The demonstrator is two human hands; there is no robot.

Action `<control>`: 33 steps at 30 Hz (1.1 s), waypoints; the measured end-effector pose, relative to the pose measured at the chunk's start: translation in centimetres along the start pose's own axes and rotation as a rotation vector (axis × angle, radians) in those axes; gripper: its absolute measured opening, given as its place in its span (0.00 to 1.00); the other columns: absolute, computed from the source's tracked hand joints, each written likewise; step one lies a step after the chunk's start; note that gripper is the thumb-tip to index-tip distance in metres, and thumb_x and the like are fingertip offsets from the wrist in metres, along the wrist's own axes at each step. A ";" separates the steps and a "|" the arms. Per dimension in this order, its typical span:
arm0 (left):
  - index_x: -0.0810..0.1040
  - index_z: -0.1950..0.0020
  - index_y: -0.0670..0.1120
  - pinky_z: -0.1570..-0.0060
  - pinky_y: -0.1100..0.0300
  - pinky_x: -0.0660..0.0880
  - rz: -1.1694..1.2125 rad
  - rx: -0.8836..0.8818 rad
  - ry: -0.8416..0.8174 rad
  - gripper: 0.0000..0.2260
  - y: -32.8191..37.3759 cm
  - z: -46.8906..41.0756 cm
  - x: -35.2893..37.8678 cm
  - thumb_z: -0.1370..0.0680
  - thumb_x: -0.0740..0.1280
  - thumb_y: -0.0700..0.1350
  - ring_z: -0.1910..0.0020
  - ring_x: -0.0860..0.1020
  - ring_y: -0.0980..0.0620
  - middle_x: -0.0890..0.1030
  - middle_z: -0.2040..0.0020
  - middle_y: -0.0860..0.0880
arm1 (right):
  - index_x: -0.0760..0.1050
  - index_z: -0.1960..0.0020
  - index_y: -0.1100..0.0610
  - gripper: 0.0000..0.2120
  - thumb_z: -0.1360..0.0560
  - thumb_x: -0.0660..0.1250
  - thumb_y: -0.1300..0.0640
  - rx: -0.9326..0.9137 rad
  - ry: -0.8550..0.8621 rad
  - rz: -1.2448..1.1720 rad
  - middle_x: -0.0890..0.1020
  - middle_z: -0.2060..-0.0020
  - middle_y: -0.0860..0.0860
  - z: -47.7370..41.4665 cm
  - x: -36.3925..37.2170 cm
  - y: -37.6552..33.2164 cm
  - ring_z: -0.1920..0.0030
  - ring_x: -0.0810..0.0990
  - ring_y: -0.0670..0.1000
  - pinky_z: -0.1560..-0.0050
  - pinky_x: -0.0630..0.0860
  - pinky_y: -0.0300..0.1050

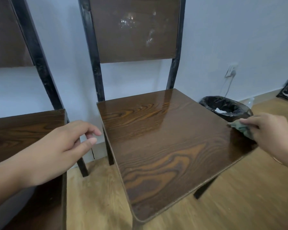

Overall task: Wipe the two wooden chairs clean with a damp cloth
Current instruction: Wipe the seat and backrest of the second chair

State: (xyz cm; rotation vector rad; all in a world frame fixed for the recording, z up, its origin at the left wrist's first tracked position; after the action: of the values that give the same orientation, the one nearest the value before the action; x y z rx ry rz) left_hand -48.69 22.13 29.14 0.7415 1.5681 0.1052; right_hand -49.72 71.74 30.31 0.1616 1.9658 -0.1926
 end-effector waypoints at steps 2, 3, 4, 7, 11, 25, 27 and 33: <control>0.74 0.41 0.67 0.54 0.56 0.78 -0.009 -0.025 -0.013 0.18 -0.1 -0.1 0.1 0.25 0.53 0.68 0.55 0.79 0.56 0.75 0.44 0.67 | 0.86 0.49 0.61 0.13 0.29 0.71 0.72 -0.025 0.007 0.022 0.86 0.53 0.61 -0.4 0.5 -1.6 0.53 0.82 0.67 0.53 0.81 0.59; 0.74 0.41 0.66 0.54 0.57 0.78 -0.015 -0.038 -0.024 0.15 -0.2 -0.1 0.1 0.23 0.55 0.66 0.55 0.79 0.57 0.74 0.44 0.68 | 0.87 0.50 0.59 0.13 0.30 0.71 0.72 -0.076 -0.002 0.021 0.85 0.54 0.60 -0.5 1.0 -3.1 0.53 0.82 0.66 0.53 0.81 0.58; 0.74 0.41 0.65 0.55 0.59 0.77 -0.018 -0.046 -0.031 0.12 -0.2 0.0 0.1 0.22 0.57 0.63 0.54 0.78 0.58 0.73 0.45 0.70 | 0.87 0.49 0.58 0.14 0.30 0.71 0.72 -0.133 -0.020 0.003 0.85 0.54 0.59 -0.8 1.8 -4.9 0.53 0.82 0.65 0.52 0.81 0.57; 0.74 0.41 0.65 0.57 0.62 0.74 -0.022 -0.071 -0.039 0.08 -0.5 -0.1 -0.1 0.19 0.60 0.58 0.53 0.77 0.61 0.72 0.46 0.71 | 0.83 0.42 0.59 0.15 0.25 0.67 0.69 -0.192 -0.070 -0.123 0.84 0.48 0.62 -3.8 3.6 -11.3 0.46 0.81 0.66 0.44 0.79 0.56; 0.74 0.40 0.65 0.57 0.63 0.74 -0.010 -0.123 -0.015 0.09 -0.8 -0.5 -0.1 0.19 0.60 0.58 0.56 0.78 0.60 0.76 0.50 0.65 | 0.82 0.42 0.61 0.11 0.22 0.66 0.64 -0.198 -0.187 -0.359 0.83 0.45 0.61 -6.8 4.5 -22.0 0.46 0.81 0.61 0.40 0.78 0.54; 0.68 0.28 0.54 0.52 0.63 0.74 0.179 -0.351 0.240 0.15 -1.4 -8.4 -5.6 0.15 0.57 0.50 0.51 0.79 0.55 0.77 0.48 0.55 | 0.84 0.45 0.56 0.11 0.22 0.67 0.66 -0.485 0.158 -0.788 0.79 0.48 0.50 -8.5 -2.7 -32.5 0.48 0.78 0.47 0.46 0.77 0.36; 0.66 0.24 0.51 0.44 0.58 0.75 0.259 -0.373 0.344 0.18 -1.1 -11.5 -7.5 0.15 0.57 0.50 0.46 0.79 0.54 0.77 0.45 0.56 | 0.82 0.42 0.58 0.12 0.23 0.68 0.68 -0.331 0.440 -0.914 0.79 0.47 0.51 -13.9 -4.7 -31.7 0.48 0.77 0.46 0.45 0.78 0.36; 0.63 0.23 0.53 0.25 0.48 0.66 0.650 -0.392 0.402 0.19 -0.5 -20.1 -9.5 0.14 0.52 0.55 0.27 0.71 0.46 0.73 0.27 0.50 | 0.80 0.41 0.64 0.13 0.25 0.69 0.69 -0.433 0.654 -0.949 0.81 0.47 0.57 -16.8 -3.2 -36.6 0.45 0.79 0.52 0.42 0.80 0.45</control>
State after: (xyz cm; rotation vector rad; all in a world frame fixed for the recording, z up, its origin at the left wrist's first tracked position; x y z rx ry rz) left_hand -67.77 24.09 40.28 0.9235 1.5493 1.0636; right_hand -70.93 39.42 41.94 -1.1353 2.5347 -0.3434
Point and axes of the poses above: each hand's wrist, its own z-axis away from the middle knuckle, its own x-axis out of the palm, y = z × x, the point moved 3 cm from there along -z, towards the middle knuckle
